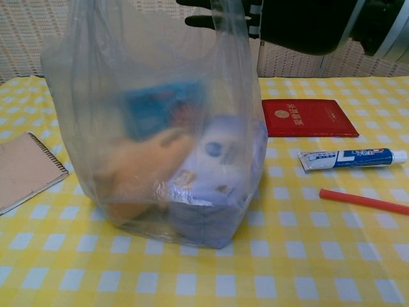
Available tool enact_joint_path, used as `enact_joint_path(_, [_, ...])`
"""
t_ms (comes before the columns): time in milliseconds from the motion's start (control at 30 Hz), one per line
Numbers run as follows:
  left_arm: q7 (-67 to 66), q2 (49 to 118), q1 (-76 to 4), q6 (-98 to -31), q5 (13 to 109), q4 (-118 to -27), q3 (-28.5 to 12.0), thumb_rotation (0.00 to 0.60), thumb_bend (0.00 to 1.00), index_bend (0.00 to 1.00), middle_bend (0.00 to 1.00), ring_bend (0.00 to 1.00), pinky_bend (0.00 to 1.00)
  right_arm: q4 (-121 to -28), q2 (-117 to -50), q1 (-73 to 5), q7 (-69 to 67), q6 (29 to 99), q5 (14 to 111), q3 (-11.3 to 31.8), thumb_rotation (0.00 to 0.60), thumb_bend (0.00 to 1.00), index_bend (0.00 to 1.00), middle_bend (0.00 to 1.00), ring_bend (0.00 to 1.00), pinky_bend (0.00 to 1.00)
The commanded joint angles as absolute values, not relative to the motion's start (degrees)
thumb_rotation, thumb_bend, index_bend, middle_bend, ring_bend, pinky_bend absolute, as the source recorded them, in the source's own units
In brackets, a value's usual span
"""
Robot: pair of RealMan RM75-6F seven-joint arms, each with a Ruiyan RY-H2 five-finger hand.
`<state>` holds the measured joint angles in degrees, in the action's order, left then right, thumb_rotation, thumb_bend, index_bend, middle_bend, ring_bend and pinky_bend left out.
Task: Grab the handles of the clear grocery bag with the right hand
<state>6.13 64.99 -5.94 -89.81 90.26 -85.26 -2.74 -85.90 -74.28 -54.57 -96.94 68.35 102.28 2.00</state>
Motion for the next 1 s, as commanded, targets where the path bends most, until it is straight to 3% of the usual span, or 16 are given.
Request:
enact_joint_path(33, [6.19, 64.9, -5.89, -89.9, 90.26, -85.33, -2.75, 0.6, 0.28, 0.01, 0.07, 0.06, 0.0, -84.61, -75.82, -56.0, -97.41, 67.34, 102.33, 2.2, 0.6, 0.26, 0.0, 0.03, 0.07, 0.0])
enact_joint_path(333, [7.28, 64.45, -5.51, -90.74, 90.75, -85.33, -2.61, 0.6, 0.28, 0.01, 0.07, 0.06, 0.0, -82.21, -78.89, -58.16, -95.77, 66.44, 101.36, 2.71, 0.6, 0.26, 0.0, 0.03, 0.08, 0.0])
enact_joint_path(1000, [8.16, 63.98, -4.81, -91.84, 91.09, -85.28, -2.5, 0.6, 0.28, 0.01, 0.07, 0.06, 0.0, -83.69, -78.66, -58.07, -88.93, 63.36, 97.78, 1.35, 0.6, 0.26, 0.0, 0.04, 0.08, 0.0])
